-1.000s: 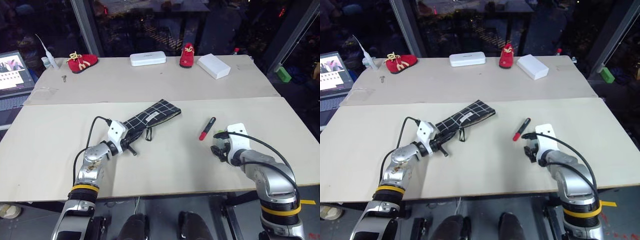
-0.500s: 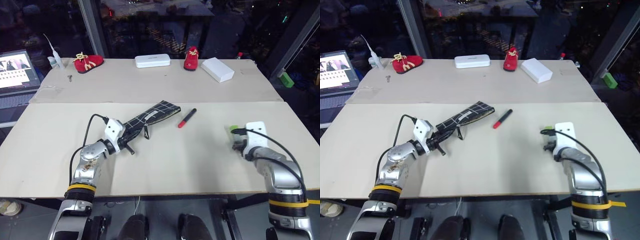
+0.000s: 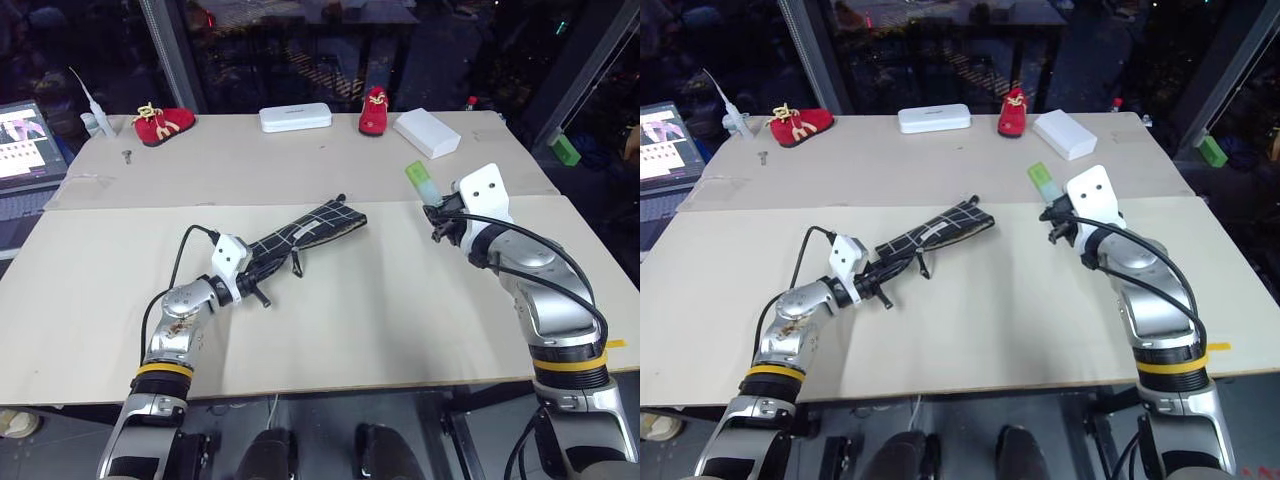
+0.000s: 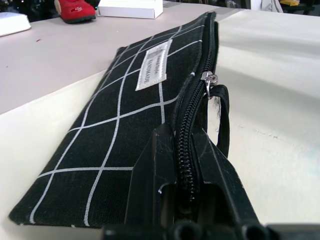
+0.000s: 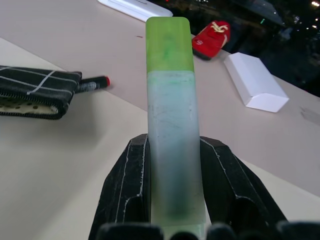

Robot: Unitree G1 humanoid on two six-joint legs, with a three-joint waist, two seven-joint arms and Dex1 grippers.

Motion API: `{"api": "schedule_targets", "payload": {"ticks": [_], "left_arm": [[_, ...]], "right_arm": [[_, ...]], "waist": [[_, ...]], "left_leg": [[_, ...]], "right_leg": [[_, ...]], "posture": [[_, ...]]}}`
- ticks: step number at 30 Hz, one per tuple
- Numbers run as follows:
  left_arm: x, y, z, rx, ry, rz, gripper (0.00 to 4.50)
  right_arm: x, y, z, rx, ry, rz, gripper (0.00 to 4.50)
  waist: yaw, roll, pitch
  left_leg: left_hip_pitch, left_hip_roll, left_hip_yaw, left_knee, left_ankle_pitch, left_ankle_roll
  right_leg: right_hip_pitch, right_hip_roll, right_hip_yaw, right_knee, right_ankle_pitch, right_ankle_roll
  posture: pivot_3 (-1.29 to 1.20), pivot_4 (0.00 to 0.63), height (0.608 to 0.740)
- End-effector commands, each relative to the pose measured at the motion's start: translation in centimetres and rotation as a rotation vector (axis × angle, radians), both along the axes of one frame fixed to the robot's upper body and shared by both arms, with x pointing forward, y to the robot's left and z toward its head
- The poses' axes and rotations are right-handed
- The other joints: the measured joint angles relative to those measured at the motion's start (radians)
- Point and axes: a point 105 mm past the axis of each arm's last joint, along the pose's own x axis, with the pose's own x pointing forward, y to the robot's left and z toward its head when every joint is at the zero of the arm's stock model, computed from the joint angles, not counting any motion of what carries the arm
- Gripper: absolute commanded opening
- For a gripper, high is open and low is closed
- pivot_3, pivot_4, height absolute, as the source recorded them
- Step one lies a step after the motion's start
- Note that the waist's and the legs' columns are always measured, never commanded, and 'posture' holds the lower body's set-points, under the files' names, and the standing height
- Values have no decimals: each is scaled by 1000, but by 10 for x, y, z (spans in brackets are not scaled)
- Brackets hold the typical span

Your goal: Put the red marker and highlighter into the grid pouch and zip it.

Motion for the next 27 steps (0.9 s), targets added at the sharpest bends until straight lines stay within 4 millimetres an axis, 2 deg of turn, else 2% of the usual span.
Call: {"api": "schedule_targets", "payload": {"ticks": [1, 9, 19, 21, 23, 25, 27], "left_arm": [[3, -6, 16, -43, -29, -27, 0], [-1, -25, 27, -80, -16, -121, 0], [-5, -32, 32, -103, -9, -162, 0], [-9, -32, 36, -123, -15, -171, 0], [-12, -30, 37, -138, -13, -173, 0], [-13, -25, 38, -145, -9, -168, 0], [-15, -23, 38, -146, -6, -167, 0]], "right_arm": [[1, 1, 30, -12, -116, 3, 1010], [6, -2, 51, 30, -167, -19, 1010], [8, -8, 61, 59, -186, -26, 1010], [0, -2, 74, 73, -220, 86, 1010], [-12, 7, 75, 40, -216, 224, 1010], [-39, 27, 54, -149, -125, 454, 1010], [-56, 36, 35, -284, -53, 580, 1010]], "waist": [[1, 0, 0], [2, 0, 0], [1, 0, 0], [1, 0, 0], [1, 0, 0], [4, 1, 0], [8, 1, 0]], "left_leg": [[0, 0, 0, 0, 0, 0], [0, 0, 0, 0, 0, 0], [0, 0, 0, 0, 0, 0], [0, 0, 0, 0, 0, 0], [0, 0, 0, 0, 0, 0], [0, 0, 0, 0, 0, 0], [-1, 1, -2, 0, -1, 1]], "right_leg": [[0, 0, 0, 0, 0, 0], [0, 1, 0, 0, 0, 0], [0, 1, 0, 1, 0, 0], [0, 1, 0, 1, 0, 0], [0, 1, 0, 0, 0, 0], [0, 1, 0, 0, 0, 0], [0, 2, -1, 0, 0, 0]], "posture": [[0, 150, 740], [0, 150, 740], [0, 150, 740], [0, 150, 740], [0, 150, 740], [0, 150, 740], [0, 150, 740]]}}
